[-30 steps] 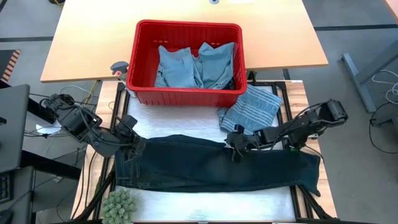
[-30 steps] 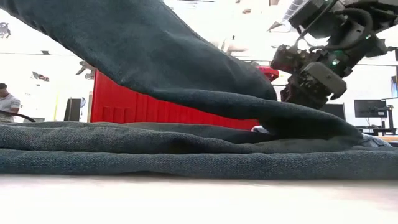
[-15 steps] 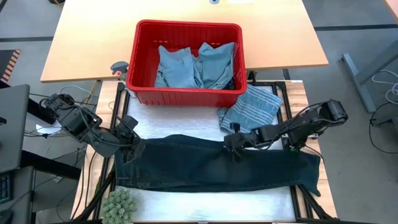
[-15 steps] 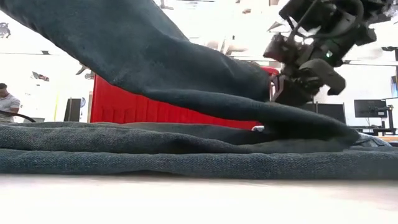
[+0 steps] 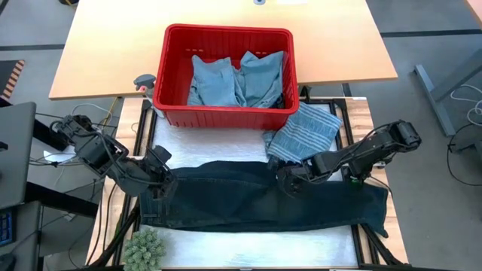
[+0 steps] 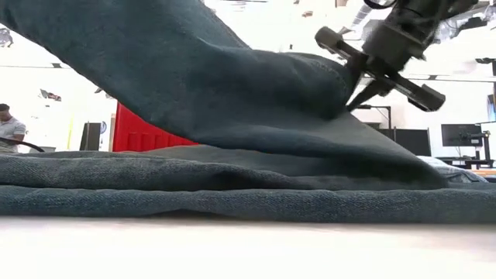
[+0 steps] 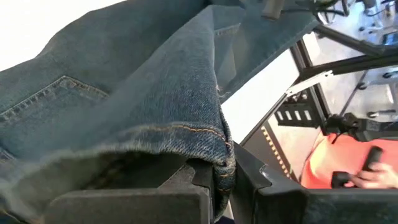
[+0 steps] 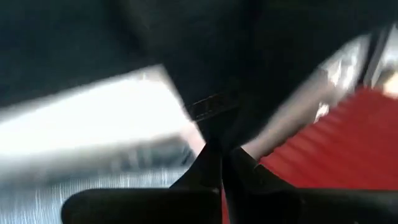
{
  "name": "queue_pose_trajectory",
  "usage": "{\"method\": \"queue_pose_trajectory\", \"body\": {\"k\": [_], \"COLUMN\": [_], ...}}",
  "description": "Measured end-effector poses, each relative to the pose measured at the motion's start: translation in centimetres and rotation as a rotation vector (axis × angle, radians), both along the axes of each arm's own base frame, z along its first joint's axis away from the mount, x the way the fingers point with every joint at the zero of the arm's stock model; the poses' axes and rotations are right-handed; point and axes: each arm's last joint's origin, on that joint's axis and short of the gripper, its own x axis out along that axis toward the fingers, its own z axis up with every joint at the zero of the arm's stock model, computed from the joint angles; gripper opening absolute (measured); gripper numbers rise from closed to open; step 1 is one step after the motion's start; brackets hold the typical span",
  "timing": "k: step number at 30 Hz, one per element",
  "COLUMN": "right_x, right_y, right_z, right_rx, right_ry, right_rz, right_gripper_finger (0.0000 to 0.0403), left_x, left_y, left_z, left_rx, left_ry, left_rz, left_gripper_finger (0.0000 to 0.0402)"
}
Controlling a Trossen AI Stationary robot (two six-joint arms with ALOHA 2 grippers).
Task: Fold Laundry from Bin
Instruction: Fold the black pants
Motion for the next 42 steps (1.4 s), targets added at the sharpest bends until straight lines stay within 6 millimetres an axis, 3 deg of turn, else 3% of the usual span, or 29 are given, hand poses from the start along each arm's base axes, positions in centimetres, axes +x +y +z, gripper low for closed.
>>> {"method": "queue_pose_trajectory", "body": {"k": [3, 6, 14, 20, 26, 32, 36, 42], "right_x": [-0.5, -1.0, -1.3, -1.2, -1.5, -2.2, -1.7, -1.9], "right_y": [0.5, 0.9, 2.2, 2.8, 2.3, 1.6, 2.8, 4.8], "right_z": [-0.3, -0.7, -0.6, -0.1, 1.1, 2.0, 1.1, -0.2], "right_rx": [-0.097, -0.056, 0.053, 0.228, 0.455, 0.894, 1.125, 1.287], "right_ry": [0.103, 0.159, 0.091, -0.024, -0.152, -0.315, -0.322, -0.34], "right_rz": [0.124, 0.14, 0.063, -0.165, -0.526, -1.011, -1.08, -1.085], "right_gripper_finger": [0.0023, 0.0026, 0.0066, 0.0103, 0.0146, 0.0158, 0.0134, 0.0112], "left_x": [0.2, 0.5, 0.7, 0.1, -0.3, -0.5, -0.3, 1.0], "left_y": [-0.2, -0.5, -0.6, -0.5, -0.6, -0.8, -0.8, -1.8], "left_z": [-0.1, -0.4, -0.6, -1.0, -1.2, -1.1, -1.0, -1.5], "left_rx": [-0.014, -0.012, 0.003, 0.02, 0.03, 0.054, 0.058, 0.031], "left_ry": [0.011, 0.021, 0.033, 0.095, 0.119, 0.089, 0.055, 0.055], "left_rz": [-0.005, -0.003, -0.009, 0.01, 0.03, 0.059, 0.078, 0.095], "left_gripper_finger": [0.0011, 0.0011, 0.0011, 0.0011, 0.0011, 0.0011, 0.0011, 0.0011]}}
